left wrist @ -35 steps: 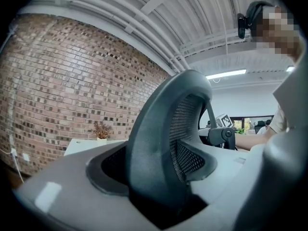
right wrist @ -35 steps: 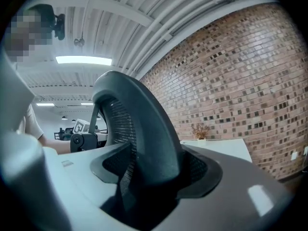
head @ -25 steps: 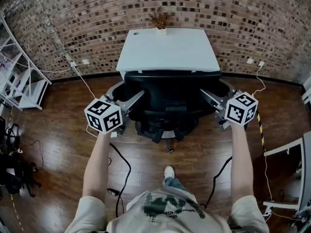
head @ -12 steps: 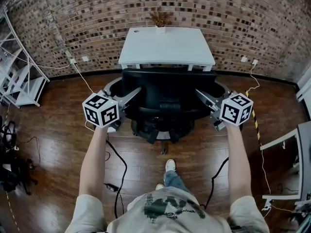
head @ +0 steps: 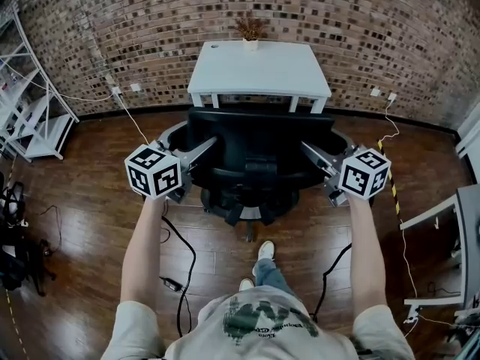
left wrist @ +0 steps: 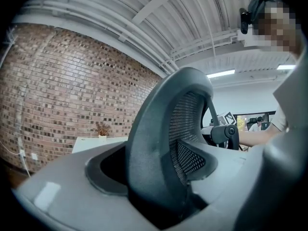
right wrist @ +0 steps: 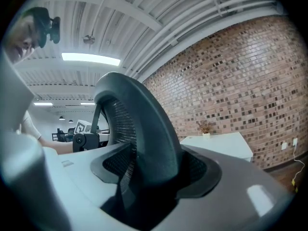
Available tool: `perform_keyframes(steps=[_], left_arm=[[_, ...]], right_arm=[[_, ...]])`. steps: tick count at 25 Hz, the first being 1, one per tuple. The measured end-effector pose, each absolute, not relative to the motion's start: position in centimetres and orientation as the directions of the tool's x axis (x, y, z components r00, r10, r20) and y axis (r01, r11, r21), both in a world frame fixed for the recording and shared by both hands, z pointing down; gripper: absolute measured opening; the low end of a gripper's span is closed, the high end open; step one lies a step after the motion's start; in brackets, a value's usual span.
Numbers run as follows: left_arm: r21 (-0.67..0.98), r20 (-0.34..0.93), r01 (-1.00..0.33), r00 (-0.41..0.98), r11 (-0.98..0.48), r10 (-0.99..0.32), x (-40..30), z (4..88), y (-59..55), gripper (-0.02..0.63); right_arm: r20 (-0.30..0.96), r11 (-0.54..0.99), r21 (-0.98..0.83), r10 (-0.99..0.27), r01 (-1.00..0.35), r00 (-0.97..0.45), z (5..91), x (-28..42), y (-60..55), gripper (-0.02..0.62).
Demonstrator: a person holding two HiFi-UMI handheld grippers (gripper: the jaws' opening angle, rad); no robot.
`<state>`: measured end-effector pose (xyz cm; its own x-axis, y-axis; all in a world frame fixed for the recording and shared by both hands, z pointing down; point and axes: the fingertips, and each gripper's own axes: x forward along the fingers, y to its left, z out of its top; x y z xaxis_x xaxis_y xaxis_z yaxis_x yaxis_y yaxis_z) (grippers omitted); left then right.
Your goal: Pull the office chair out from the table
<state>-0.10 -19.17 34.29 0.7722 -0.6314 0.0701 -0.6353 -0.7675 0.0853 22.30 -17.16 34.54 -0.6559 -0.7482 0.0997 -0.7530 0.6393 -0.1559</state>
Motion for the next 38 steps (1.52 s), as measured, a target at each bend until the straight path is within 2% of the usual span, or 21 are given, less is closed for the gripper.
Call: perform_keyframes(steps=[13,16,20,24,26,29,31,38], left_arm=[[0.070,0.044,-0.668,0.744,-0.741,-0.667,-0.4,34.3,-18.5,0.338],[0.071,0.021,-0.710,0.703,-0.700,-0.711,-0.8,34.5,-17.9,0.356],[0.058,0.010,-0.774,0.632,-0.631,-0.775,-2.3,34.4,-17.5,0.348],[0.044,0.001,-0.825,0.564,-0.564,-0.826,-3.7,34.1,-16.2,0.311],[0.041,0.003,-0.843,0.537,-0.537,-0.844,-3.8,34.2,-15.2,0.293],[0.043,-0.006,-0.862,0.505,-0.505,-0.863,-3.6,34.3,-13.5,0.245],[0.046,-0.004,-0.860,0.509,-0.508,-0.861,-3.1,34.5,-11.5,0.224],[0.060,-0.015,-0.845,0.532,-0.532,-0.847,0.4,34.7,-2.6,0.131]], right_arm=[[0.099,0.630,-0.163,-0.756,-0.760,-0.647,34.8,22.3,-16.7,0.307],[0.097,0.600,-0.164,-0.780,-0.783,-0.618,35.1,22.9,-15.9,0.313],[0.077,0.528,-0.138,-0.838,-0.838,-0.540,34.5,24.1,-15.1,0.316],[0.041,0.493,-0.139,-0.864,-0.859,-0.502,33.5,25.2,-12.8,0.299],[0.043,0.484,-0.131,-0.869,-0.865,-0.493,33.5,25.4,-11.6,0.270],[0.047,0.490,-0.101,-0.867,-0.866,-0.496,33.5,24.5,-9.2,0.252],[0.042,0.498,-0.083,-0.863,-0.863,-0.503,33.7,23.5,-6.9,0.245],[0.012,0.512,-0.020,-0.859,-0.859,-0.512,34.1,20.6,2.9,0.148]])
